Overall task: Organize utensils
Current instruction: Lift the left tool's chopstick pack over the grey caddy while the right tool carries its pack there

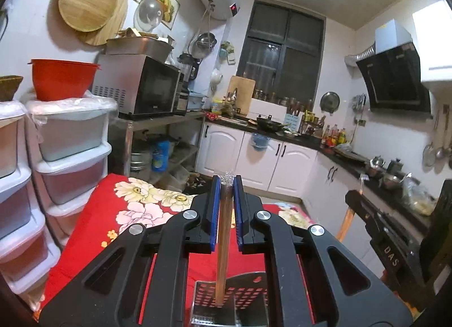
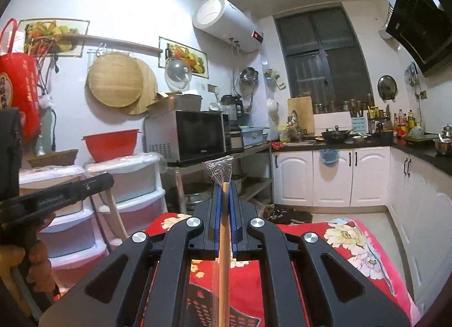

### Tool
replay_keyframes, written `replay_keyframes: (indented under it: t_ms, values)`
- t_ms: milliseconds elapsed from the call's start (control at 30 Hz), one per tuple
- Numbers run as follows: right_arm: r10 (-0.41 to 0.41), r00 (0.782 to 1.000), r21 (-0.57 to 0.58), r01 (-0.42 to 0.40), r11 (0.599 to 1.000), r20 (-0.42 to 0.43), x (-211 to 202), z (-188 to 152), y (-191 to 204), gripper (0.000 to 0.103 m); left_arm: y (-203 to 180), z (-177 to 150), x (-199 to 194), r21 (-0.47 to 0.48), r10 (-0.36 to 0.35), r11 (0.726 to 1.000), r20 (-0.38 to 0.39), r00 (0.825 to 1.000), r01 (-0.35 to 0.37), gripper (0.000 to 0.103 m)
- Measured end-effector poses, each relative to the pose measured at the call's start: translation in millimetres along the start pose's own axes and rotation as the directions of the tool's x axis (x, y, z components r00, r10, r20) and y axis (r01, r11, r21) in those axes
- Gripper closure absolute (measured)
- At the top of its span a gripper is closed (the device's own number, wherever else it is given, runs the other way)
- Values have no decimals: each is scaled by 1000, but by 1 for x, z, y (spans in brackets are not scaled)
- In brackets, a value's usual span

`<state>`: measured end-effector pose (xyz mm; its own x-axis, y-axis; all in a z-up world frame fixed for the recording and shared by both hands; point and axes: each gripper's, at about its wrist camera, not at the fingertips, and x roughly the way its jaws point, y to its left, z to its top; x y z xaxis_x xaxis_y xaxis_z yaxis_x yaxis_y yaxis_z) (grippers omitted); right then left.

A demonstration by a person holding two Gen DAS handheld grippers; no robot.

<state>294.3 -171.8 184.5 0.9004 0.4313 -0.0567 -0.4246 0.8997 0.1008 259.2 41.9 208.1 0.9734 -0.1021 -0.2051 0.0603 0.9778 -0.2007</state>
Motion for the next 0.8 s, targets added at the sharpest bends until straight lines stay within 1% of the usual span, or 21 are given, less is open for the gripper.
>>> replay_keyframes:
  t_ms: [133,233,333,400,533,800]
  values:
    - [-17,1000,7,17,1000,-19,7,-20,-6,97,2,-18,7,5,3,1000,-19,1000,-3,99]
    - [-32,999,36,33,999,-41,14,-34,-12,97,4,-32,12,1,-6,1000,-35,999,6,99]
    - [-33,999,47,35,998,-42,16,-45,-14,97,5,-42,13,6,-9,1000,-34,999,9,99]
    - [-28,999,46,29,998,-39,15,-51,-14,97,5,-47,13,10,-16,1000,-36,999,17,99]
    - [-23,998,52,26,998,-59,14,-62,-14,97,8,-57,16,0,-32,999,-55,998,33,99]
    - [-33,996,58,38,998,-80,5,-72,-13,97,19,-74,16,-33,-34,999,-84,996,31,99]
